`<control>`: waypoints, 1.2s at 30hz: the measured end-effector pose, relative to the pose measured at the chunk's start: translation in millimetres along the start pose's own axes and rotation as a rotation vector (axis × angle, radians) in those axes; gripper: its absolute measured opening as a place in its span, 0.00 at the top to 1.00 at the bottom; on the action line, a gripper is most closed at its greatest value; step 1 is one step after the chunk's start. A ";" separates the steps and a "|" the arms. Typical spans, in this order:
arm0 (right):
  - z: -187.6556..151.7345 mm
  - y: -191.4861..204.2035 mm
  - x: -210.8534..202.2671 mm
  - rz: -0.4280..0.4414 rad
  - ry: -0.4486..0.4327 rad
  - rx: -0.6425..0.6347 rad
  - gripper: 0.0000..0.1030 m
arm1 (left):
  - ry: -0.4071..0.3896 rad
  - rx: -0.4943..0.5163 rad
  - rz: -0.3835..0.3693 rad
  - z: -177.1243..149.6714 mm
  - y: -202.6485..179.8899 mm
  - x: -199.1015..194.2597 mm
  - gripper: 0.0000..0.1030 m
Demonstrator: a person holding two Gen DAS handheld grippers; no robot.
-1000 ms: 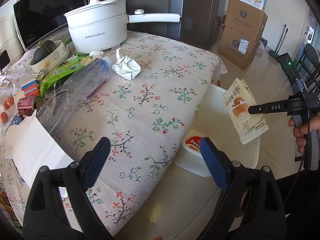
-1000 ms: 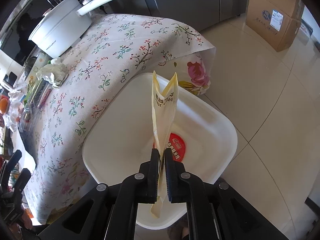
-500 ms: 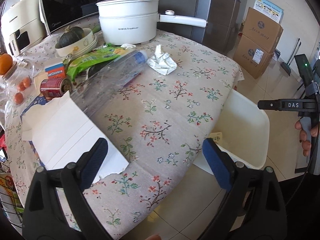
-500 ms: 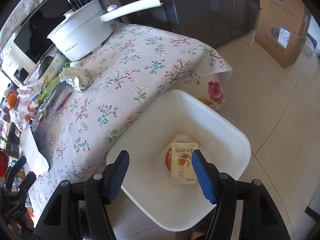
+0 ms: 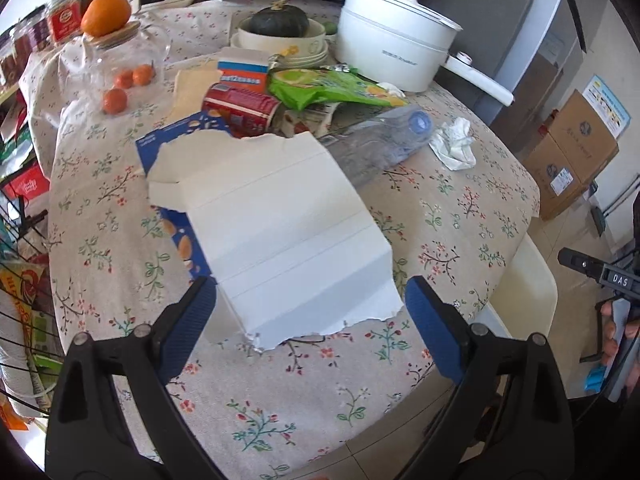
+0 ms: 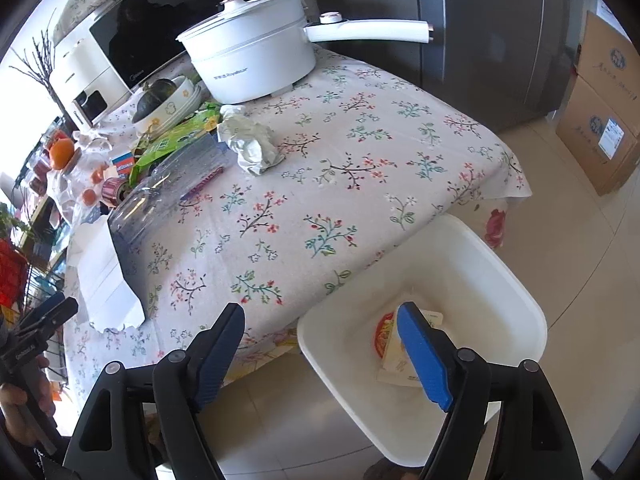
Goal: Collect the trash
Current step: 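Grasp the white paper sheet with the left gripper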
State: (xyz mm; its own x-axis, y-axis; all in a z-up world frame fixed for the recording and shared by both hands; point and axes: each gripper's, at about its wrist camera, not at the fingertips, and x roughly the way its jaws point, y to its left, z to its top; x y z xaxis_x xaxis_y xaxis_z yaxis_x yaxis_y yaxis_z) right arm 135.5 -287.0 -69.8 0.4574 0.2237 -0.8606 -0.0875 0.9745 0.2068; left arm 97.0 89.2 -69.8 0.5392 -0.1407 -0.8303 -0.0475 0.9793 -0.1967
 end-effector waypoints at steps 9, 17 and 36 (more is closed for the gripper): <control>4.9 35.9 14.4 0.004 0.026 -0.051 0.22 | 0.080 -0.173 -0.101 -10.1 52.5 9.8 0.12; 5.7 54.3 24.1 0.007 0.045 -0.079 0.22 | 0.139 -0.256 -0.185 -20.5 72.2 35.9 0.33; 6.3 59.4 27.3 0.015 0.058 -0.076 0.22 | 0.029 -0.141 -0.261 -6.9 43.1 -7.2 0.97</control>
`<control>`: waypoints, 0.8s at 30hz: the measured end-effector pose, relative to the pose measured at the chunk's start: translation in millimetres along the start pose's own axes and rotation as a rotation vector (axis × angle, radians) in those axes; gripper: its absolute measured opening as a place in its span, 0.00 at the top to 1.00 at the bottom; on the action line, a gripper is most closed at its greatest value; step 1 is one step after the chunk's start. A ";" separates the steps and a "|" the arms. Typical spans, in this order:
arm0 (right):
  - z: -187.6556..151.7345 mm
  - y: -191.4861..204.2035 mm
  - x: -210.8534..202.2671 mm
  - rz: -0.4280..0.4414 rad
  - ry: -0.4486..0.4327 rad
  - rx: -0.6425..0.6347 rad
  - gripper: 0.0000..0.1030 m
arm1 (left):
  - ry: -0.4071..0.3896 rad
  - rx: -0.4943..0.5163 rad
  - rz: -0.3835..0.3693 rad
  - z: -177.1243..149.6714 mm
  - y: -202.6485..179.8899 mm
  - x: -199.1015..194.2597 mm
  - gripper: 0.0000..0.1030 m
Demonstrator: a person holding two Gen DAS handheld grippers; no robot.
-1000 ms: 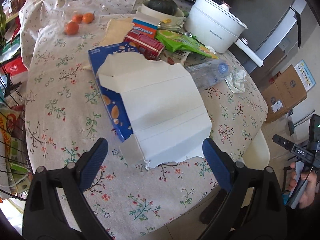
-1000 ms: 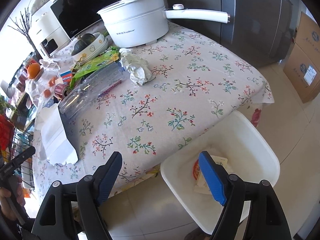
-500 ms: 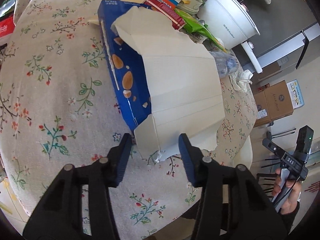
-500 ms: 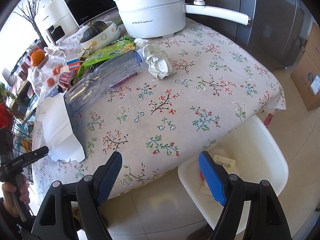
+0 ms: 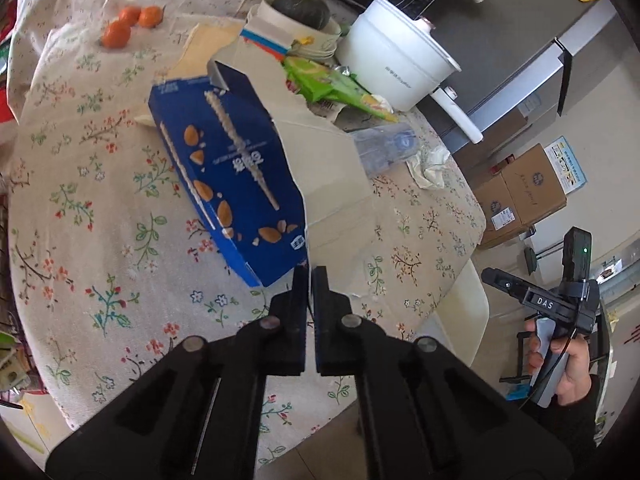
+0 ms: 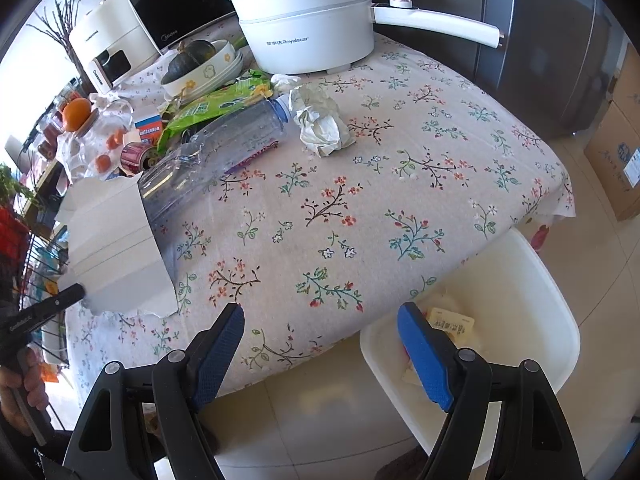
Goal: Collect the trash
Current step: 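Grasp the white paper sheet with the left gripper, then grasp the crumpled tissue with the right gripper while the left gripper holds the paper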
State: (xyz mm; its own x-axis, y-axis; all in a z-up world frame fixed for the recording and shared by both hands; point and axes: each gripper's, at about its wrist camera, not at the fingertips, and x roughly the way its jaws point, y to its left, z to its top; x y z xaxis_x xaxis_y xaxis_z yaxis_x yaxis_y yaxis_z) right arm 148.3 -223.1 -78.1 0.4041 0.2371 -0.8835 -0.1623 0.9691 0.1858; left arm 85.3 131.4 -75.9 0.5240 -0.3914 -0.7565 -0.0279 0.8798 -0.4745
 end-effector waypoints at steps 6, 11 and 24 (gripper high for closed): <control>8.2 1.5 -0.3 0.004 -0.011 0.008 0.22 | -0.106 0.102 0.062 8.4 -21.2 -38.6 0.99; 31.3 0.0 11.7 -0.022 -0.010 0.024 0.22 | -0.181 0.135 0.093 18.8 -28.2 -55.4 0.99; 114.5 1.3 76.9 -0.028 -0.059 0.026 0.38 | -0.233 0.069 0.141 54.1 -29.6 -56.0 0.99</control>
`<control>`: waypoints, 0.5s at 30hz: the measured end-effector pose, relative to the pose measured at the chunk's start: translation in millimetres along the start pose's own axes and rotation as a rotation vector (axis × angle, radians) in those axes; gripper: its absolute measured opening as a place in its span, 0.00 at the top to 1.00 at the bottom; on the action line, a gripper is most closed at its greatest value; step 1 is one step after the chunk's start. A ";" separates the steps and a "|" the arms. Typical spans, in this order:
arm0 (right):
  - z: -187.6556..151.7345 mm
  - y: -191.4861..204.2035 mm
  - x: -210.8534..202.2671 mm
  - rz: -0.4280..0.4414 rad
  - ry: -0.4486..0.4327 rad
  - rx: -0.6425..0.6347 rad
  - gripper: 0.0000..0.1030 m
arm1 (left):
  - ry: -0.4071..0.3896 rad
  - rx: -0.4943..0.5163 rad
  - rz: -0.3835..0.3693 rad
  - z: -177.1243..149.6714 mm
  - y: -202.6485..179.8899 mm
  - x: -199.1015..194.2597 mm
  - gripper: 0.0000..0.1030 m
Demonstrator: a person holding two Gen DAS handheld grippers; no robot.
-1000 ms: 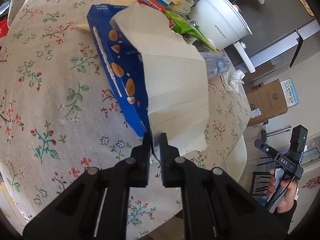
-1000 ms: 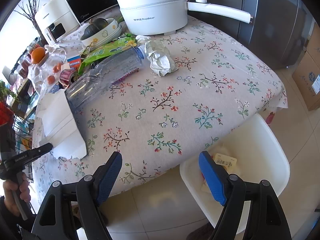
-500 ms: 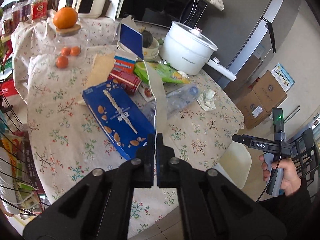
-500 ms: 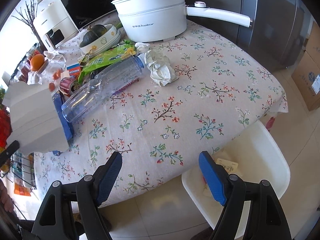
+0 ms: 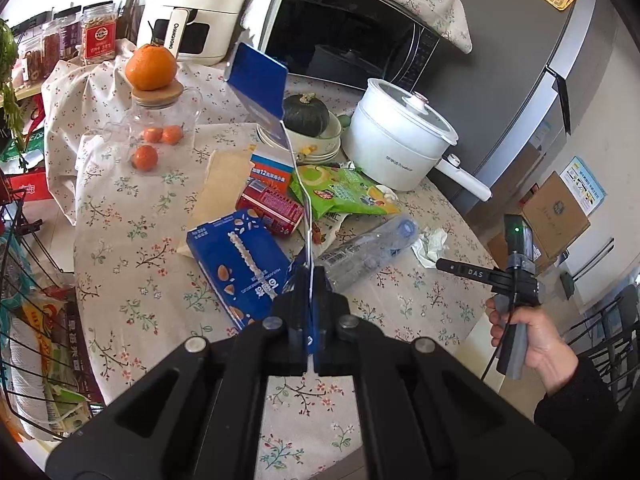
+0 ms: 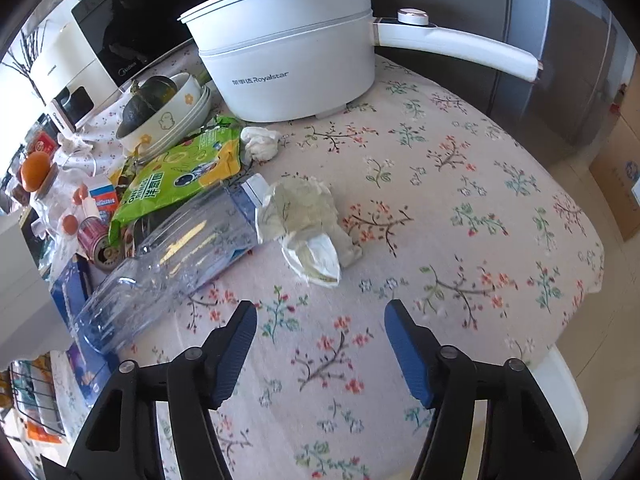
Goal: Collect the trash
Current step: 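Grasp the crumpled tissue with the right gripper while the left gripper holds the paper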
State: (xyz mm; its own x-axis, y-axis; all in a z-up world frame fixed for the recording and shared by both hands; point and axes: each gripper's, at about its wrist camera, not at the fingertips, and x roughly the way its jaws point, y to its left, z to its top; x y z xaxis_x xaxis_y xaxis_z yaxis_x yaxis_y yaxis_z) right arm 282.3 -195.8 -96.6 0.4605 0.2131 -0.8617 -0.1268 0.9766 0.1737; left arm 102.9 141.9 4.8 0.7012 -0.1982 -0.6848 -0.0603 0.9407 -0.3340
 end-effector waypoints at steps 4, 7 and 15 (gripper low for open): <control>12.9 6.4 16.4 0.000 -0.025 -0.013 0.43 | -0.003 -0.005 0.001 4.0 -3.2 4.7 0.99; 18.0 8.4 26.6 0.000 -0.037 -0.010 0.58 | -0.003 -0.003 -0.002 5.6 -7.3 6.6 0.99; 14.5 8.6 15.6 -0.005 -0.084 -0.044 0.90 | -0.008 0.024 0.000 4.8 -18.4 8.5 0.99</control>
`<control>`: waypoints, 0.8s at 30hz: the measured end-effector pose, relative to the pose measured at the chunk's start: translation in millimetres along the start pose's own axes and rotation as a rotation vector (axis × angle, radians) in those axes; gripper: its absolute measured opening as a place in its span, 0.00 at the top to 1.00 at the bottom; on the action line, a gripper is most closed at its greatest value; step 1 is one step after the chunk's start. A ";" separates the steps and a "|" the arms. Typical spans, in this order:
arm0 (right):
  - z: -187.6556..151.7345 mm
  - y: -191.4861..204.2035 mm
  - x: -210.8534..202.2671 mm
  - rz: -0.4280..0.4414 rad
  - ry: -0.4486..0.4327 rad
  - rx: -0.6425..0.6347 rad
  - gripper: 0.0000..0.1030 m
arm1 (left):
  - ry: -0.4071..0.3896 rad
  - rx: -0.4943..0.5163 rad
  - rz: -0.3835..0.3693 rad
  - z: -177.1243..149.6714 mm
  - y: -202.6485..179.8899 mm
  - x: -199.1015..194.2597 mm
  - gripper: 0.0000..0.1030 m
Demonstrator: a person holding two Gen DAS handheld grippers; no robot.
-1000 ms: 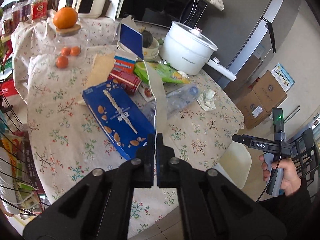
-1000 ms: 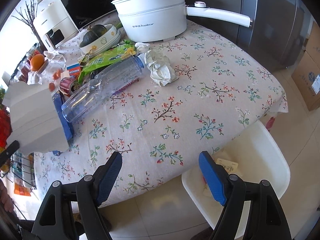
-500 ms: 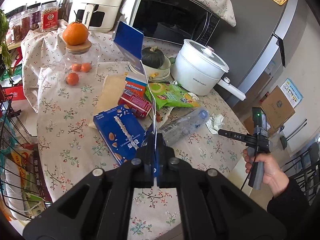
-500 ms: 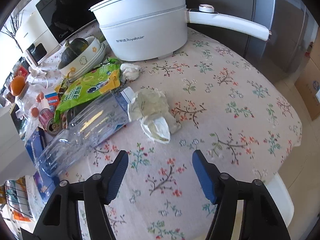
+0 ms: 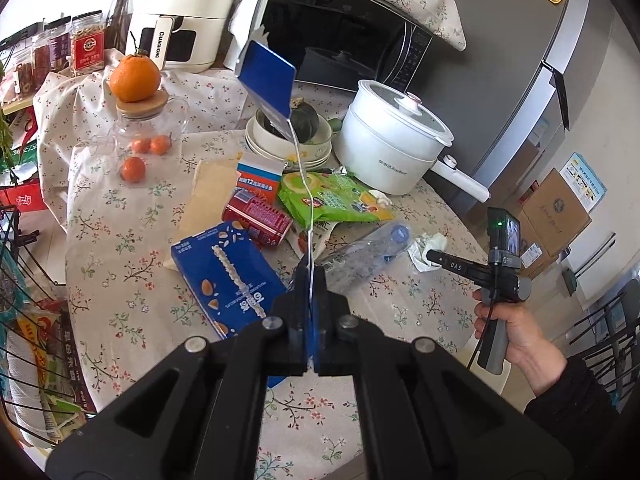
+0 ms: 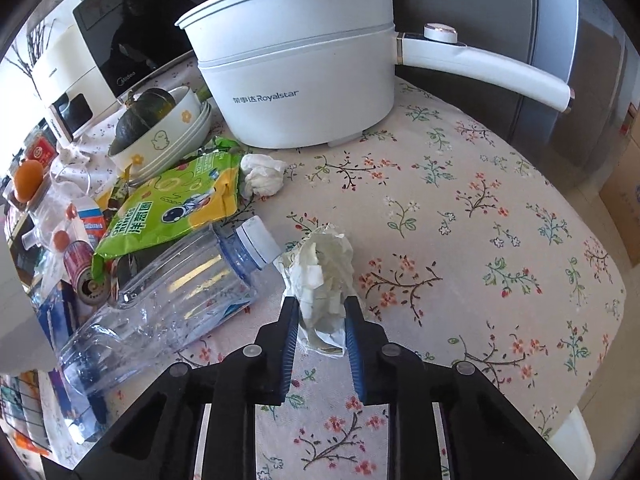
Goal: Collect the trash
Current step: 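Grasp the crumpled tissue with the right gripper while the left gripper holds the paper, then carry the tissue and paper over the white bin and release both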
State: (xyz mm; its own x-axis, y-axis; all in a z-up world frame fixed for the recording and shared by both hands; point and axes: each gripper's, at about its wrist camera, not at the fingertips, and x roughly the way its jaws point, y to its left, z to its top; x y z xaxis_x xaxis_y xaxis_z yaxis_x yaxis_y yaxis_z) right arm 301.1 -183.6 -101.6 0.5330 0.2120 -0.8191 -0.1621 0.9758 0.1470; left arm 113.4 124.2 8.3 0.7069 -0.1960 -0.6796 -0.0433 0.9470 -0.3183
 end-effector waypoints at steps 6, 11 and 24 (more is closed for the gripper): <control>-5.3 -0.5 -27.1 0.001 -0.013 -0.029 0.90 | -0.005 0.012 -0.012 -2.2 -9.8 -0.5 0.99; -11.8 -10.0 -56.8 0.001 -0.025 -0.014 0.90 | 0.000 0.026 -0.038 -6.1 -19.7 -1.1 0.99; -52.8 -29.7 -133.1 0.016 -0.044 0.006 0.90 | 0.020 0.098 -0.153 -19.3 -61.3 -3.6 0.99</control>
State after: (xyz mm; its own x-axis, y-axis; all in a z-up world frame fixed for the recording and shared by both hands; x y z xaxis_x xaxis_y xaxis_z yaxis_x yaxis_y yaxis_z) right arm 191.2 -243.7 -26.2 0.5665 0.2293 -0.7915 -0.1655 0.9726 0.1634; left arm 99.9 62.0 17.4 0.6855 -0.3435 -0.6420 0.1333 0.9260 -0.3532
